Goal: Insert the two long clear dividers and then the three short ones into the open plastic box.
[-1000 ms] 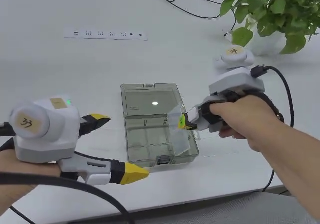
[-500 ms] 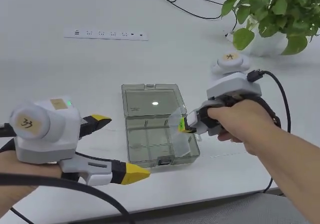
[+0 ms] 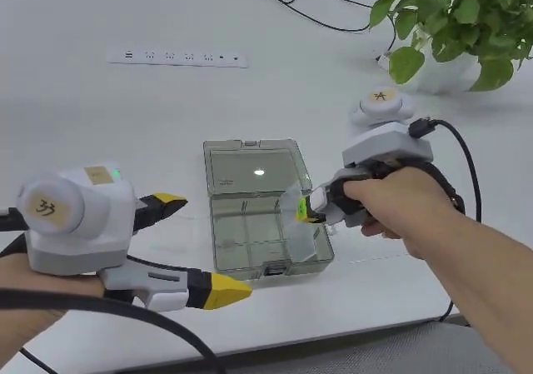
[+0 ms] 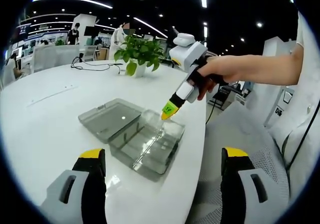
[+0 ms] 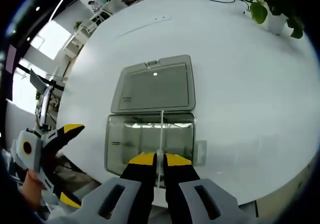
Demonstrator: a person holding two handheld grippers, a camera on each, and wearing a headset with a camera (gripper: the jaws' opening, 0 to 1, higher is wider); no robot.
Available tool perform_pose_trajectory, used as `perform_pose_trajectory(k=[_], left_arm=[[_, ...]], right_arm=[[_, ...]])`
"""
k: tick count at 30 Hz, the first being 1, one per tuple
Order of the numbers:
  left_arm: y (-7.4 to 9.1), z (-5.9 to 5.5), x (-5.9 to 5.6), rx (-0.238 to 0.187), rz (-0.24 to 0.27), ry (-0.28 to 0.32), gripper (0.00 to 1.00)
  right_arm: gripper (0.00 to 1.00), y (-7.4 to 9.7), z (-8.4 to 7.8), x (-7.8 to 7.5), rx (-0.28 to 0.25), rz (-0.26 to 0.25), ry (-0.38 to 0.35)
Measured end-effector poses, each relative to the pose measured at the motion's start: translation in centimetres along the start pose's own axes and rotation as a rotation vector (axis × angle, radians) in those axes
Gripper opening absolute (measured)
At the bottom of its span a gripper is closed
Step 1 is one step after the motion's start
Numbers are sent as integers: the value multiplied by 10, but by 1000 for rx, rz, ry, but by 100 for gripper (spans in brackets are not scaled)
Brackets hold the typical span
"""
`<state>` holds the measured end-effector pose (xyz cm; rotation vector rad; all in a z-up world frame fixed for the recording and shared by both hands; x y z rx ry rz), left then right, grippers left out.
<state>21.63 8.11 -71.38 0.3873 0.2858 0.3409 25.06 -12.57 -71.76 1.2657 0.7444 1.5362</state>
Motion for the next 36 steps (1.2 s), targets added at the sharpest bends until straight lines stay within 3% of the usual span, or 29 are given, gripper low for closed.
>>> perform_pose_trajectory(k=[17, 36], left_arm=[[1, -1, 1, -3, 4, 2, 98], [1, -2, 1, 5, 7, 7, 98]], right_arm=[[7, -4, 5, 5, 13, -10, 35], [9, -25, 3, 1, 51, 13, 100]])
Point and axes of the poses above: the centre of the closed fingertips' face, and the gripper's own axes: y roughly backward along the fingers, x roughly to its left, z roughly out of its top, the point moved 8 cm from there along y, roughly backward along the fingers, and after that the axes turned 5 degrees about -y, right-handed, at the moved point
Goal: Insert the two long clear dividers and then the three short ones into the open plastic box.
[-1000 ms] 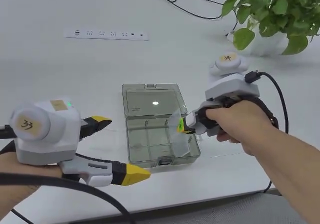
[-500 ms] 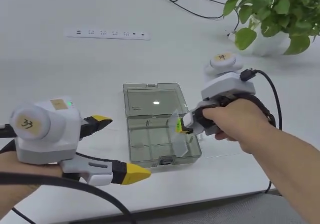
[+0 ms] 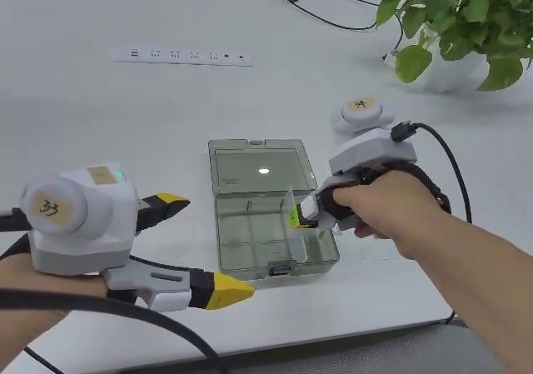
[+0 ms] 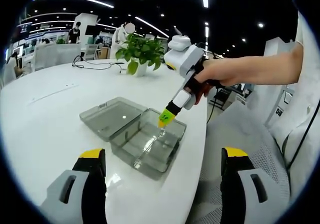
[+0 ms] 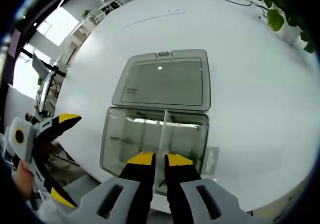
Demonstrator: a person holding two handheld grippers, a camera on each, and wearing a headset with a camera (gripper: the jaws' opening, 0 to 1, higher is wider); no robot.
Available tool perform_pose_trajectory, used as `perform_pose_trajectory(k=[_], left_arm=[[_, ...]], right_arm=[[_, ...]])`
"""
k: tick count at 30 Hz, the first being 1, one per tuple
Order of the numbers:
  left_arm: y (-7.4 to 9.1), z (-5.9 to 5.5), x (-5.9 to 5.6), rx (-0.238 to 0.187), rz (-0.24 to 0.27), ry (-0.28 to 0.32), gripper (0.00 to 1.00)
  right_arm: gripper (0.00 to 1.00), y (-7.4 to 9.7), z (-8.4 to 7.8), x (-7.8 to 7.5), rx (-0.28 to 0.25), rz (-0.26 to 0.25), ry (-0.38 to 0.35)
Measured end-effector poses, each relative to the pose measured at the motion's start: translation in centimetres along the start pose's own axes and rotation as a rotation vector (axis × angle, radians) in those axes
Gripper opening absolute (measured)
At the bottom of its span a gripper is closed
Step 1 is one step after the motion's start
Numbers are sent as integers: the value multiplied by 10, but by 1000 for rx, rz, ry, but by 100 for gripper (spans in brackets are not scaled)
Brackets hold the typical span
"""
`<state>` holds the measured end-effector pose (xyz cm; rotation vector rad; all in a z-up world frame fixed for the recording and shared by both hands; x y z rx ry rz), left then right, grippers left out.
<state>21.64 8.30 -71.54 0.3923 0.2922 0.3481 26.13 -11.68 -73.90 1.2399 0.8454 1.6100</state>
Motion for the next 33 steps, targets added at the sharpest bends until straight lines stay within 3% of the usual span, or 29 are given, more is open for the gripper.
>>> perform_pose_trajectory(k=[14, 20, 28, 33], left_arm=[[2, 0, 1, 1, 12, 8, 98], [3, 2, -1, -4, 21, 14, 98], [7, 4, -2, -3, 45, 24, 97], [10, 5, -4, -1, 64, 29, 97]], right_arm=[[10, -6, -3, -3, -9, 30, 23], [12, -3, -7, -7, -29, 95, 16], [19, 10, -6, -4, -96, 152, 43], [24, 24, -7, 0, -142, 181, 96]])
Point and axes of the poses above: the centre of the closed fingertips' face, and the gripper's own axes: y roughly backward along the fingers, x roughly to its left, z roughly out of its top, the point moved 8 cm from there along y, roughly backward along the fingers, and after that the axes turned 5 degrees about -y, right-handed, at the moved point
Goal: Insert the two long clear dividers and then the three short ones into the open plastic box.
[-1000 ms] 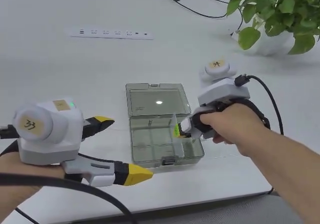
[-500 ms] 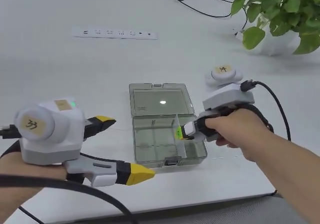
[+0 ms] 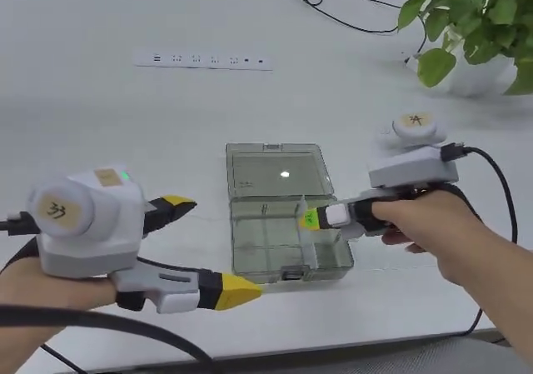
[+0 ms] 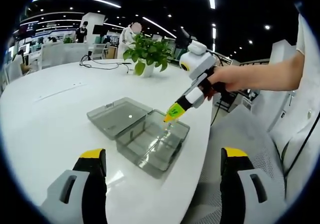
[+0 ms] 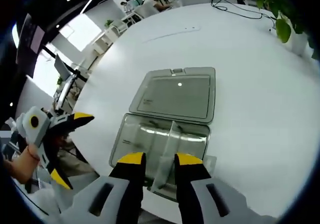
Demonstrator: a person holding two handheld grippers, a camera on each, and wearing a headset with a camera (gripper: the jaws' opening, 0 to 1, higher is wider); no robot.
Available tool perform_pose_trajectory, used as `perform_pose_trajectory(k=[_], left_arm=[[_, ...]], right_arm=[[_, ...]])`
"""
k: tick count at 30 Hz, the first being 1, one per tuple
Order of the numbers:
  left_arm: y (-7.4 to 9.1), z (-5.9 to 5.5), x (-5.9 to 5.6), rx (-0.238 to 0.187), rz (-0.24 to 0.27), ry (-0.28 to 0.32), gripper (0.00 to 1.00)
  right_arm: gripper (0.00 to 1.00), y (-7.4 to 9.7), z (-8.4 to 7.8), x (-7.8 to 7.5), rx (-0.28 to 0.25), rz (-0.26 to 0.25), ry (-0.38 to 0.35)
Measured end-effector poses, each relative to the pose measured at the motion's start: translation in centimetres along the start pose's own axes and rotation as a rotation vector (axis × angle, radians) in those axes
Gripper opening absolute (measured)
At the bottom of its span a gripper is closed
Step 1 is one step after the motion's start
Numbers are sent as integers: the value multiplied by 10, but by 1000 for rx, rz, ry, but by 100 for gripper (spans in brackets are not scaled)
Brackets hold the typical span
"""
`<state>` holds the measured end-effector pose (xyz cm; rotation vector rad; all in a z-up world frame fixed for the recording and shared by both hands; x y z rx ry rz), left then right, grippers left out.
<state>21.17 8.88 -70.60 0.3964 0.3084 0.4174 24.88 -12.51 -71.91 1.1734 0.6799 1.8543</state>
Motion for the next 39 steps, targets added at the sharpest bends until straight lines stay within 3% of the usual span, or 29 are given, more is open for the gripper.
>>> perform_pose_trajectory(k=[11, 20, 26, 28, 32, 39], left_arm=[[6, 5, -2, -1, 58, 29, 96], [8, 10, -5, -12, 109, 53, 96], [8, 11, -4, -13, 147, 77, 96], [8, 11, -5, -11, 157, 80, 96], [9, 9, -5, -1, 178, 91, 95], [7, 3, -4, 20, 208, 122, 94]], right_arm=[[37, 24, 8, 6, -70, 107, 115], [51, 43, 14, 0, -113, 189, 204], [59, 54, 14, -9, -122, 220, 333], [63, 57, 13, -12, -132, 236, 425], [69, 60, 9, -26, -105, 255, 491], [77, 68, 2, -35, -134, 292, 591]])
Point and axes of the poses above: the centre of the closed fingertips' face, and the gripper's own axes: y roughly backward along the fingers, x roughly to its left, z roughly out of its top, the point moved 8 cm from there along y, roughly backward along the fingers, and after that the axes turned 5 degrees about -y, right-handed, at the moved point
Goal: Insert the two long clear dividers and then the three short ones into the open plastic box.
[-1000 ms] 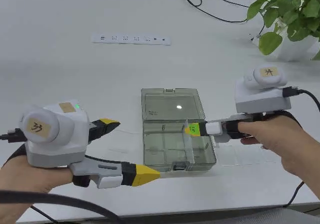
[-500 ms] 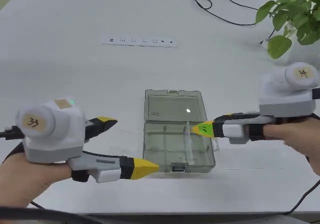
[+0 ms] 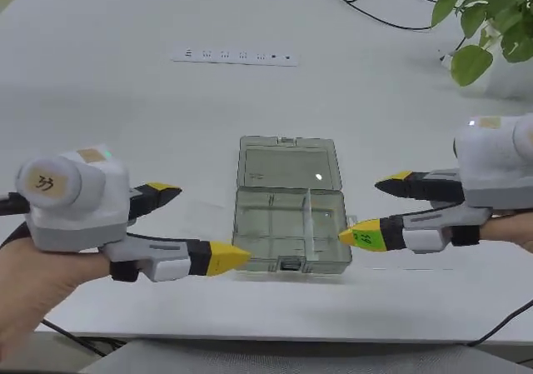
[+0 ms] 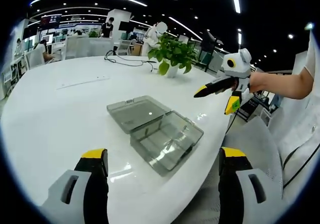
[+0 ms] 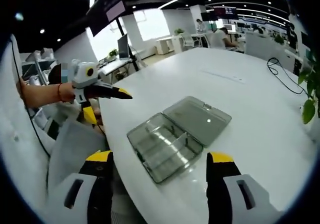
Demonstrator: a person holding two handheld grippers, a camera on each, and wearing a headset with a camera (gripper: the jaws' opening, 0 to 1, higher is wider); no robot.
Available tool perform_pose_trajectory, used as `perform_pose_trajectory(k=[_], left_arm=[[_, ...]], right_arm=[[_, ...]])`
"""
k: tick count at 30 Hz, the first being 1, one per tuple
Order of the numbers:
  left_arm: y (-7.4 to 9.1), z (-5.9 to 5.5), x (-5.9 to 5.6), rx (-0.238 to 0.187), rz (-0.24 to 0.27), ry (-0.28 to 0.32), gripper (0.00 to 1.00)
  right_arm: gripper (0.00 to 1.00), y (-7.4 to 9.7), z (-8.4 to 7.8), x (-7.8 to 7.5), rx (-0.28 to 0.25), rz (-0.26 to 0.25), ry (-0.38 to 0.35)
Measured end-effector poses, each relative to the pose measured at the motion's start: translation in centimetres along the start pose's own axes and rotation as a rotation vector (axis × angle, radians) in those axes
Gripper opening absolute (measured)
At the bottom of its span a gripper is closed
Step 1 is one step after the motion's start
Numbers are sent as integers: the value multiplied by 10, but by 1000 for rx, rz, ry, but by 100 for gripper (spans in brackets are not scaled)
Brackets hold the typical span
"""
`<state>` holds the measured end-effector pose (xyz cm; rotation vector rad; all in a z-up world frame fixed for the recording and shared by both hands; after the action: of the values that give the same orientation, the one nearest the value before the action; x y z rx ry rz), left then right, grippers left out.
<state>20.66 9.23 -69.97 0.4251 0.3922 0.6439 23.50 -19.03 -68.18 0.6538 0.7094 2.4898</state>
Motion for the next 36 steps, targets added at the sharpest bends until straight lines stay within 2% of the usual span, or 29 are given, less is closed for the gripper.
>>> perform_pose_trajectory(k=[2, 4, 8, 9, 11, 12, 13, 16, 18, 23, 27, 32, 36], left_arm=[[-1, -1, 0, 1, 7, -2, 93], [-2, -3, 3, 15, 24, 18, 92], [-2, -6, 7, 45, 61, 38, 88], [-1, -9, 9, 82, 81, 63, 88], [-2, -12, 12, 109, 100, 65, 86], [-3, -12, 15, 108, 115, 48, 85], [-2, -15, 18, 149, 143, 48, 84], [-5, -19, 20, 188, 161, 92, 80], [-8, -22, 22, 196, 170, 82, 78], [-14, -32, 24, 285, 195, 95, 72], [-18, -37, 28, 315, 227, 129, 67], [-26, -44, 29, 358, 252, 128, 63], [-30, -51, 34, 399, 292, 135, 59]], right_arm=[[79, 3, -4, 0, -1, 6, 19], [82, 6, -7, -3, -11, 20, 55], [83, 11, -15, -2, -7, 28, 78], [83, 12, -17, -2, -5, 28, 83], [83, 15, -19, -2, -8, 28, 86], [83, 16, -20, -3, -12, 26, 85], [83, 18, -21, -3, -14, 24, 86], [82, 22, -25, -4, -25, 29, 100], [83, 24, -29, -4, -28, 35, 105], [83, 28, -35, -6, -29, 39, 107], [83, 30, -37, -6, -43, 44, 105], [83, 30, -40, -7, -50, 53, 105], [82, 31, -40, -8, -67, 50, 93]])
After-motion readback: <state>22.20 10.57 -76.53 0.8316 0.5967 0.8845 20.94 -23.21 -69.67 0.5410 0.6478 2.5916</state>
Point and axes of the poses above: the centre of the closed fingertips' face, and the gripper's own axes: y roughly backward along the fingers, x roughly to its left, z roughly out of its top, the point moved 8 cm from there along y, roughly backward along the fingers, and after that the axes turned 5 degrees about -y, right-handed, at the moved point
